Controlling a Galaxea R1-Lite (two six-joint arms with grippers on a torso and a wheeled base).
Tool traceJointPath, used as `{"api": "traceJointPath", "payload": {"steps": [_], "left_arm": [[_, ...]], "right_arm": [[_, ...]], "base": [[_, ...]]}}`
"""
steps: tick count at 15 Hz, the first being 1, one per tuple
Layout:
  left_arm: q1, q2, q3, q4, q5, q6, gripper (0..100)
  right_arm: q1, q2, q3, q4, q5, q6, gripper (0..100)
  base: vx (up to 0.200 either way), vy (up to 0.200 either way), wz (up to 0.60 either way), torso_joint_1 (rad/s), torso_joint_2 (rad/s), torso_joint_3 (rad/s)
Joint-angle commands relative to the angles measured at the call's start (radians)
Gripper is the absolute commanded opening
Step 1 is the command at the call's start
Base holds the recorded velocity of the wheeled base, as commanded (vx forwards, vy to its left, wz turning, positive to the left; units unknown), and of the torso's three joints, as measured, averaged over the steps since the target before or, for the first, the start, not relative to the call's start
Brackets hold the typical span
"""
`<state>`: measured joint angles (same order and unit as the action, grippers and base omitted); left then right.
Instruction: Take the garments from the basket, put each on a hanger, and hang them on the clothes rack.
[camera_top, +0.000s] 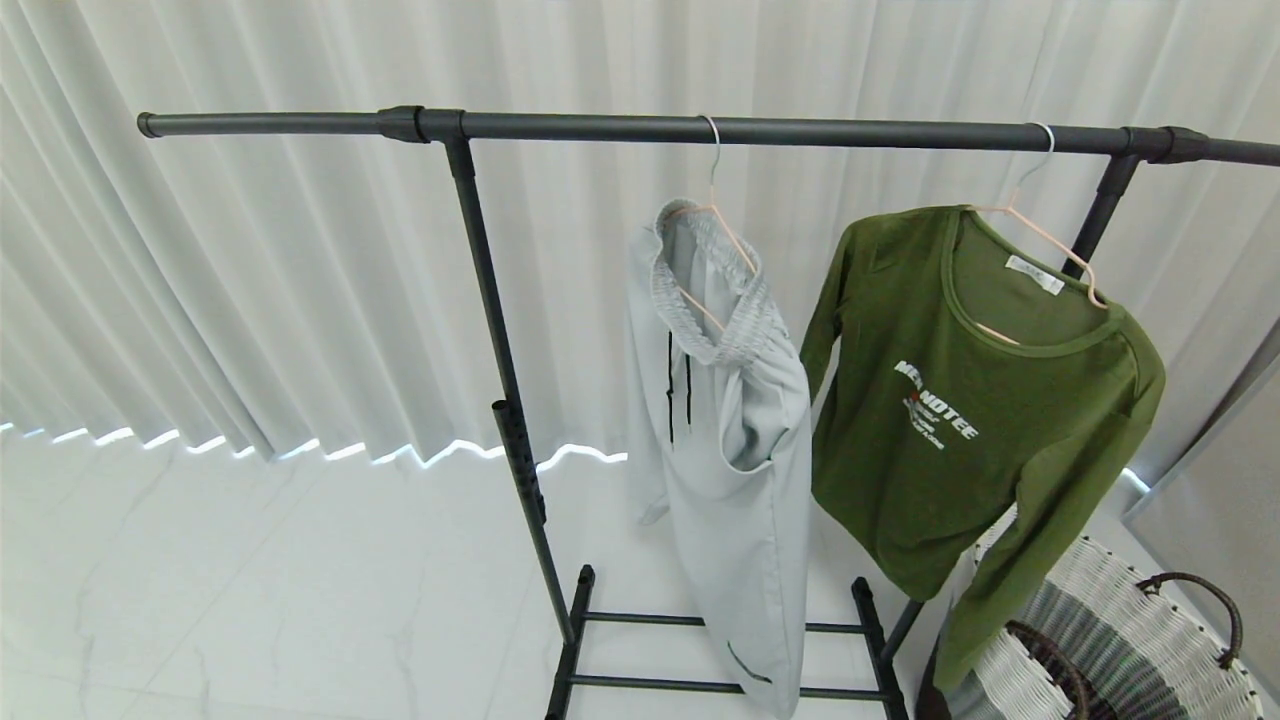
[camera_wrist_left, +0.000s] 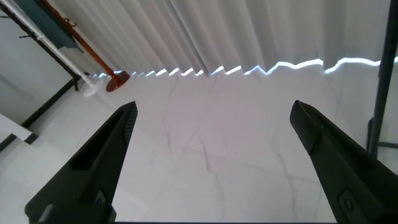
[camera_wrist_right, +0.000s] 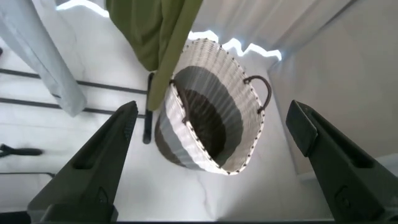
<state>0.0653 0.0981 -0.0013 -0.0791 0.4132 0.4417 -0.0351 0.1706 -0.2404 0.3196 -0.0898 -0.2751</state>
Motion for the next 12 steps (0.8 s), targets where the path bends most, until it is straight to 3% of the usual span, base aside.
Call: {"api": "traceJointPath", "payload": {"steps": [1,4,6,7,8,10,12], "left_arm": [[0.001,-0.017,0.001,-0.001,0.001,-0.003,100],[0.001,-0.017,0.001,0.001,-0.001,-0.031,100],[-0.041,-0.052,0.001,0.004,-0.093,-0.13,100],[-0.065,-0.098,0.001,0.012,-0.174,-0.169,100],[-0.064,-0.098,0.001,0.018,-0.195,-0.241,100],[-0.064,-0.098,0.001,0.025,-0.221,-0.305,100],[-0.064,-0.098,0.001,0.035,-0.31,-0.388,100]], "right_arm": [[0.023,-0.138,0.085,-0.033,-0.038,-0.018,100],[0.032,-0.169,0.089,-0.034,-0.044,0.01,100],[0.032,-0.169,0.095,-0.042,-0.047,0.04,100],[0.032,-0.169,0.119,-0.088,-0.048,0.045,100],[0.032,-0.169,0.164,-0.186,-0.047,0.056,100],[0.034,-0.169,0.24,-0.395,-0.027,0.06,100],[0.032,-0.168,0.24,-0.366,-0.021,0.1,100]], "base": [[0.0,0.0,0.0,0.0,0.0,0.0],[0.0,0.0,0.0,0.0,0.0,0.0],[0.0,0.0,0.0,0.0,0.0,0.0],[0.0,0.0,0.0,0.0,0.0,0.0],[0.0,0.0,0.0,0.0,0.0,0.0],[0.0,0.0,0.0,0.0,0.0,0.0],[0.0,0.0,0.0,0.0,0.0,0.0]]}}
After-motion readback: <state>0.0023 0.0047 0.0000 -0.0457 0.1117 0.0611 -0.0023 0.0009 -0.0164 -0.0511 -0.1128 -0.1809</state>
